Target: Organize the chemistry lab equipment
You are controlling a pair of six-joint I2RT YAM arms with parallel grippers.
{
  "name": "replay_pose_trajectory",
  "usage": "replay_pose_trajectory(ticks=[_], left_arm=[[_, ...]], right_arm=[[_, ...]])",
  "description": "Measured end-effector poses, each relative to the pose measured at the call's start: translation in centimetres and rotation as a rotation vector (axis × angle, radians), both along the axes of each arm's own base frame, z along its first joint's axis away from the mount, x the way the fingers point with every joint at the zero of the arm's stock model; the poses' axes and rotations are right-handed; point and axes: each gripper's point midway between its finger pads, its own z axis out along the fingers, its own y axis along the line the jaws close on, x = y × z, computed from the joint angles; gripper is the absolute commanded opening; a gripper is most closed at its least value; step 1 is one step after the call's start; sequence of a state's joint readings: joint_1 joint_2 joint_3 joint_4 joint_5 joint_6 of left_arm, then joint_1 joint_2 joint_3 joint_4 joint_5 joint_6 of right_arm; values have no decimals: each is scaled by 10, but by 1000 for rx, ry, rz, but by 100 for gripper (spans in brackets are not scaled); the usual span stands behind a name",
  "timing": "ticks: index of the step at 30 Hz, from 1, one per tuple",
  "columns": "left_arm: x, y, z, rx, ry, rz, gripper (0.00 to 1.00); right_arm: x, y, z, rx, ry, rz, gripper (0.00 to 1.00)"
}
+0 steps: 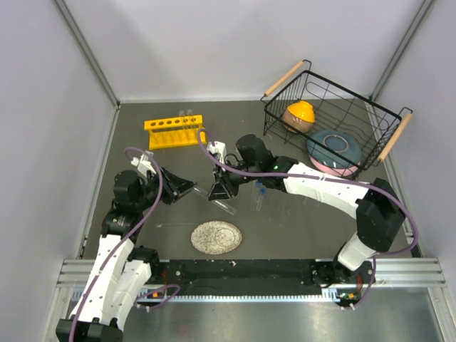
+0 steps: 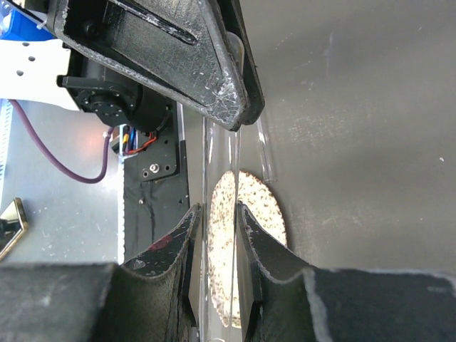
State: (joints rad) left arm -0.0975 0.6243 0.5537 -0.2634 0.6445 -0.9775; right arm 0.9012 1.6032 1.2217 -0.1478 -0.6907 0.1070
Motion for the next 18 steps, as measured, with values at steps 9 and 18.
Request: replay_pose_trajectory(ticks=[9,18], left_arm=[[-3,0,0,17,-8,-19,7],[-3,10,14,141,-67,-2,1]], right_arm=[[-2,0,-2,-4,-16,10,21],[-4,-1,-7,-24,-39,19,78]])
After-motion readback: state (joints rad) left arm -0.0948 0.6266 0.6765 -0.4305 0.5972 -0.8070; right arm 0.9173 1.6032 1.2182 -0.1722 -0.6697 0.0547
